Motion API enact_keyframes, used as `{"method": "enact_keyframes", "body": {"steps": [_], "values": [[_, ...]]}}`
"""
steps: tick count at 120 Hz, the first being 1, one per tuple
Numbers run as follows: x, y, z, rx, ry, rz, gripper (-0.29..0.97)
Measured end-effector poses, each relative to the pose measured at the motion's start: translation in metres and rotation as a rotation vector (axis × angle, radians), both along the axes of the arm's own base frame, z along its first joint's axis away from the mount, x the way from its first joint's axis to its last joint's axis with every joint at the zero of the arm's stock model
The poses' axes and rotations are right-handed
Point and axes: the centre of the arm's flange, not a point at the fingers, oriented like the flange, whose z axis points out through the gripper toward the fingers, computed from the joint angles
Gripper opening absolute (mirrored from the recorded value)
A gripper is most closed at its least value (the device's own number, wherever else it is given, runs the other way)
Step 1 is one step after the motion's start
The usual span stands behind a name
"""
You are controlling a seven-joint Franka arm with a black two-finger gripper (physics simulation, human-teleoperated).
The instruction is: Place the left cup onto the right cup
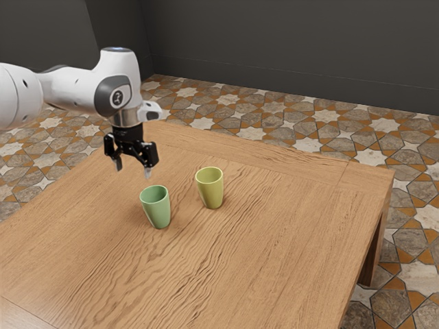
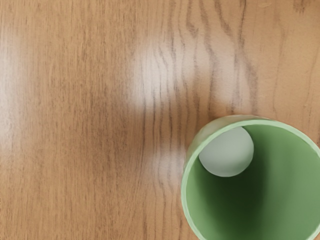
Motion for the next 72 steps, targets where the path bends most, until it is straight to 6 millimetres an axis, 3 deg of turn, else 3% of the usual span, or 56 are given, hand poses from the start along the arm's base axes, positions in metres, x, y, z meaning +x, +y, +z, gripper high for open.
{"method": "enact_keyframes", "body": {"steps": [33,72], "values": [[0.003,0.006,-0.048,-0.014,0.054,0.005,0.68],[0.006,-0.004,-0.069,-0.024,0.053,-0.013,0.68]]}}
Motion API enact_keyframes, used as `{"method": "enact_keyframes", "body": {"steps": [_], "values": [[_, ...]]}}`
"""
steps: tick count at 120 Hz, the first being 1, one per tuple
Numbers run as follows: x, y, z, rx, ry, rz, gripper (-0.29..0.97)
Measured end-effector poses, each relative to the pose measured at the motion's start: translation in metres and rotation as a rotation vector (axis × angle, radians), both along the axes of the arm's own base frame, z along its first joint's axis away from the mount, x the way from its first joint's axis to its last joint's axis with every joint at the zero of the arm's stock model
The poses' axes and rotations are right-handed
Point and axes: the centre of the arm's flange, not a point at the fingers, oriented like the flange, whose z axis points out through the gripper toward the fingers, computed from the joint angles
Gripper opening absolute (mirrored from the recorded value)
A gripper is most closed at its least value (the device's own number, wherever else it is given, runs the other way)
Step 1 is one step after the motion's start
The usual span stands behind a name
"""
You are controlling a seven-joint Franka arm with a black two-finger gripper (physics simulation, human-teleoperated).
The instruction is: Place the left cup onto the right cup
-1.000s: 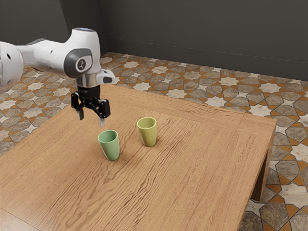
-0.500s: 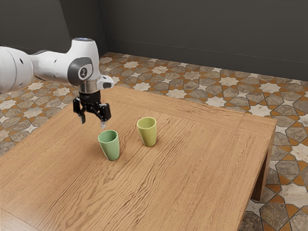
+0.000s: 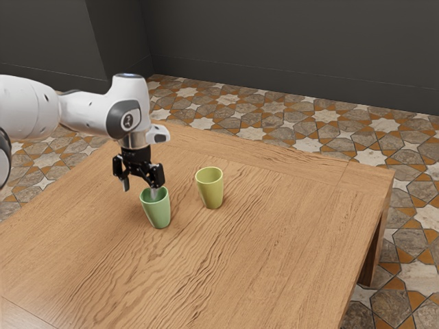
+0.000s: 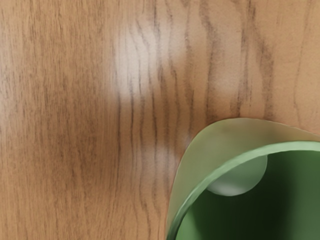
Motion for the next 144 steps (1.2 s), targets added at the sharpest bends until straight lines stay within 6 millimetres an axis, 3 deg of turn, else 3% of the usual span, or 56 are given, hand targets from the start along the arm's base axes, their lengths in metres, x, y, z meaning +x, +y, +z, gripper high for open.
{"method": "enact_keyframes", "body": {"steps": [31,51,61,77,95,112,144], "values": [[-0.005,-0.003,-0.027,-0.007,0.016,-0.005,0.66],[-0.002,-0.006,-0.028,-0.005,0.003,-0.012,0.26],[-0.001,-0.009,-0.027,-0.005,-0.002,-0.015,0.12],[0.0,-0.012,-0.026,-0.004,-0.008,-0.017,0.0],[0.001,-0.013,-0.023,0.0,-0.014,-0.016,-0.06],[0.01,-0.016,0.002,0.01,-0.057,-0.024,-0.08],[0.04,-0.029,0.085,0.019,-0.16,-0.042,-0.1]]}}
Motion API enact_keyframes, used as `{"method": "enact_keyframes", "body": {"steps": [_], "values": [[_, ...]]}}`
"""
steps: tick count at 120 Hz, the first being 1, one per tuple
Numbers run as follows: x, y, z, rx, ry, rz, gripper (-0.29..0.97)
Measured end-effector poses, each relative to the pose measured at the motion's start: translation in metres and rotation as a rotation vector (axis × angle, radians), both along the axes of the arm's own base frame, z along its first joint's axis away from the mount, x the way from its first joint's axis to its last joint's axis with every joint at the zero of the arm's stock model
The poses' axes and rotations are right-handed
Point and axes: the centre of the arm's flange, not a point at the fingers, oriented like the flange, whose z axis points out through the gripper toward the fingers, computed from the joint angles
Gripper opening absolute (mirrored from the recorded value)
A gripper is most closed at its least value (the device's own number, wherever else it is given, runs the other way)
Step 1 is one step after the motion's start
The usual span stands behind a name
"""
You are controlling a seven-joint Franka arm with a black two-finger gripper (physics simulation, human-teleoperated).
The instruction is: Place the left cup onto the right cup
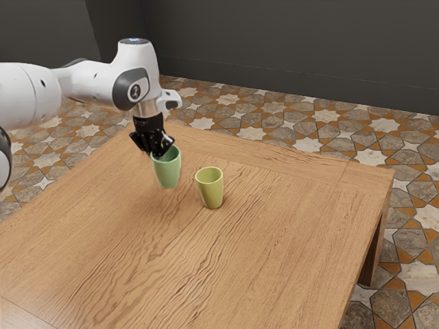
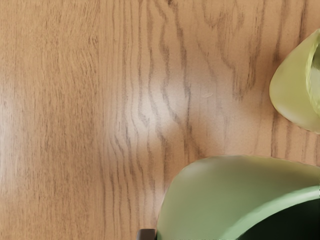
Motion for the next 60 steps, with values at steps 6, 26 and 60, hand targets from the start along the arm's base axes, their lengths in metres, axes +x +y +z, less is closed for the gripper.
{"method": "enact_keyframes", "body": {"steps": [6,26,60], "values": [[0.004,-0.004,0.016,0.001,-0.016,-0.005,-0.1],[0.018,-0.034,0.048,-0.004,-0.046,-0.045,-0.1],[0.053,-0.07,0.055,-0.03,-0.062,-0.09,-0.1]]}}
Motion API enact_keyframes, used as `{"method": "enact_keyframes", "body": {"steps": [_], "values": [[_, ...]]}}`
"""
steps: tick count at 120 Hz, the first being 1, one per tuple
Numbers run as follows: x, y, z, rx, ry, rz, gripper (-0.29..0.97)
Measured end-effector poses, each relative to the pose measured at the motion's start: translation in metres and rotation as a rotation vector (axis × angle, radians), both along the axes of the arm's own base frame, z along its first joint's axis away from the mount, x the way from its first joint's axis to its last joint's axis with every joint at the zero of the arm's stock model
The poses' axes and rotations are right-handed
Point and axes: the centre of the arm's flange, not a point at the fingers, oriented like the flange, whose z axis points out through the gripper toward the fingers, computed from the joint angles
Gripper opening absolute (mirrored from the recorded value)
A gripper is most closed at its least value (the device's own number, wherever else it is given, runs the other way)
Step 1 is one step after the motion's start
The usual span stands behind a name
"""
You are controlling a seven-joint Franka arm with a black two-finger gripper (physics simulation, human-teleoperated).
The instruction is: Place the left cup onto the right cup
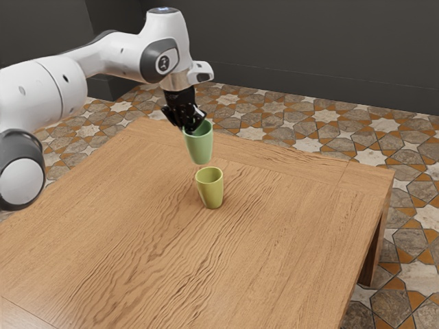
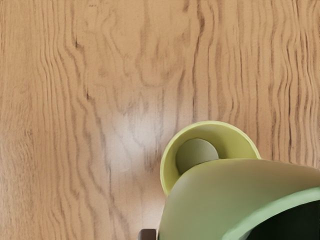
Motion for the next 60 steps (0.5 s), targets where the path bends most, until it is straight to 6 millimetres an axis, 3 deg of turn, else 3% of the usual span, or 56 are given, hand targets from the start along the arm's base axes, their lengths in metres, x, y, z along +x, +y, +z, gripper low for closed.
{"method": "enact_keyframes", "body": {"steps": [28,60], "values": [[0.009,-0.014,-0.006,-0.001,0.016,-0.026,-0.1],[0.008,-0.01,-0.04,0.004,0.081,-0.019,-0.1]]}}
